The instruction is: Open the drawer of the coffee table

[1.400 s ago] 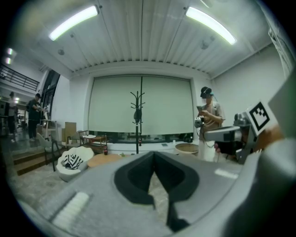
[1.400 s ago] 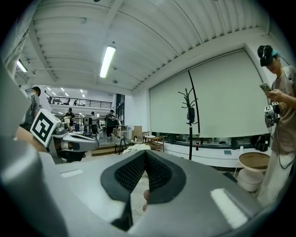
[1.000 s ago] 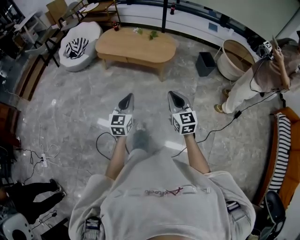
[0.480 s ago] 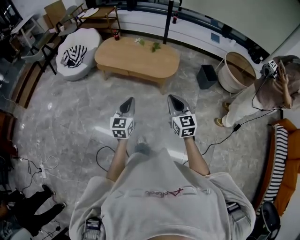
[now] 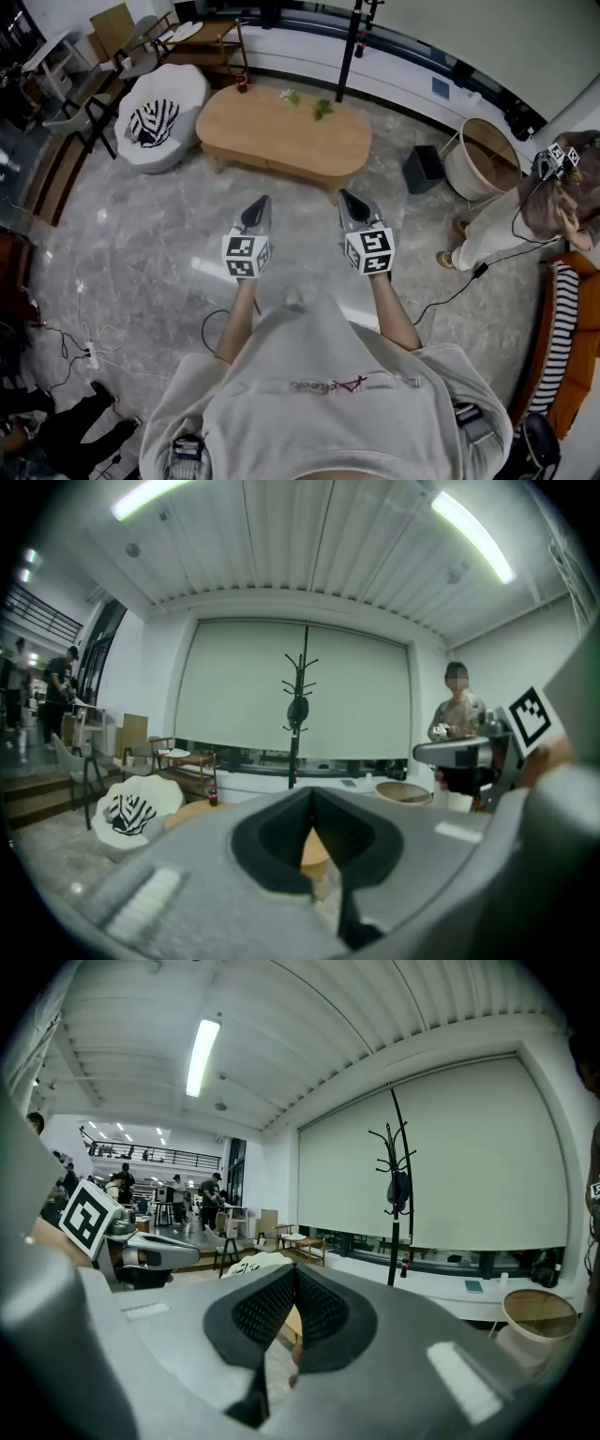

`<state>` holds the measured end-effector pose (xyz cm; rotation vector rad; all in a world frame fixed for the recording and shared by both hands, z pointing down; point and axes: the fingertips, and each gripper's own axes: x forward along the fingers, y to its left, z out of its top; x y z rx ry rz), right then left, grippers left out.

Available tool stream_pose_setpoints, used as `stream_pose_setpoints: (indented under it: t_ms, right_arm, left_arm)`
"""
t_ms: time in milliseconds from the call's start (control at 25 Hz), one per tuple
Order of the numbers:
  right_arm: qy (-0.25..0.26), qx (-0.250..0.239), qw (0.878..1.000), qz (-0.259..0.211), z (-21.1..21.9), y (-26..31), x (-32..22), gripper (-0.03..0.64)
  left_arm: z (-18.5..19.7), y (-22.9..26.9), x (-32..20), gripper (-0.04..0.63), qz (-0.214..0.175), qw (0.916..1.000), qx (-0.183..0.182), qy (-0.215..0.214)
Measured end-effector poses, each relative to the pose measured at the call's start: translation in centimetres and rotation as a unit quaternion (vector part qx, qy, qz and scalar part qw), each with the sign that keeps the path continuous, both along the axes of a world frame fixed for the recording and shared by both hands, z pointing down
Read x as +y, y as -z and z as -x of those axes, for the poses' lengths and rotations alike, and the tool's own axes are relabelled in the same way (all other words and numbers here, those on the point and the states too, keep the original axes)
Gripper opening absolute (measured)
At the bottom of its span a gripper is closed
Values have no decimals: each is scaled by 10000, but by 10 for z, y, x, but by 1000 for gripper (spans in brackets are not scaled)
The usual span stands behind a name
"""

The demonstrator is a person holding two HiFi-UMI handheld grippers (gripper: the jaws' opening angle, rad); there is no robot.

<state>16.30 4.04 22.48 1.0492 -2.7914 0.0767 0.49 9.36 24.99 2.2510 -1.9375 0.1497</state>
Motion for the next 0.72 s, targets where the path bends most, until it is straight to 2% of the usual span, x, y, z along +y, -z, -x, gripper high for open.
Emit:
stream_pose_setpoints:
  t_ms: [400,720]
  right_arm:
    - [-98,47,9999,-54,59,-1,-44,3]
    - [-216,79,9997,76,66,-13,-57,4]
  left_arm:
    - [62,-1,-45,2,-6,10000,-37,-87]
    - [71,-7,-67,2,52,9997,-43,-227]
